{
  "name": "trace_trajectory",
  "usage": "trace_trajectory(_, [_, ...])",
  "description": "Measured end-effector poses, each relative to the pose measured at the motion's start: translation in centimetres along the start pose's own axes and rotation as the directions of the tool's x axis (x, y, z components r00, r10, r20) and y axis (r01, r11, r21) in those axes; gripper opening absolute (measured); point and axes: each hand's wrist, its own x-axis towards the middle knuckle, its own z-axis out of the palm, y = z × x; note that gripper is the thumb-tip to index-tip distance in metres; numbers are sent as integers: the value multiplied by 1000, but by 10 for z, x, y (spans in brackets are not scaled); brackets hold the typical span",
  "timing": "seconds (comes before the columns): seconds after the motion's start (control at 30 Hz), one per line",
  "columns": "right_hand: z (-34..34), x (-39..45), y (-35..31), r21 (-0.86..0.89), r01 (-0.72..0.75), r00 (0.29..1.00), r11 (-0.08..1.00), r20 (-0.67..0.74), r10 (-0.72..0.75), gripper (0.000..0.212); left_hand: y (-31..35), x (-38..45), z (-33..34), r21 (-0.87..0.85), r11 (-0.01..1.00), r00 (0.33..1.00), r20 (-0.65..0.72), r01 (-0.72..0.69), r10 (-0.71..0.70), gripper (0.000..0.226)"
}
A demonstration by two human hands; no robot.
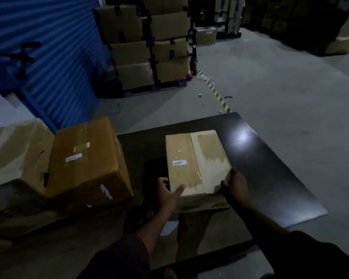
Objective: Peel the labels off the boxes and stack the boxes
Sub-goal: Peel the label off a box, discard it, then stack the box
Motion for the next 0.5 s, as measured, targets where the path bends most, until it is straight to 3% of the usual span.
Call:
trace_trajectory(0.07, [5,0,-16,-256,131,976,958,-134,-170,46,1,14,-1,44,999,999,32,2,-3,55])
trace_trajectory(0.17, [16,5,-53,-196,276,956,941,-48,-290,54,2,41,-3,104,995,998,64,-6,-1,49])
trace_trajectory(0.33, [51,21,-84,-19,243,959,970,152,-238,32,14,76,-8,125,992,992,130,-22,5,61])
trace_trajectory(0.5, [66,30,-83,4,146,984,989,104,-145,23,19,103,-12,161,987,980,192,15,-46,64])
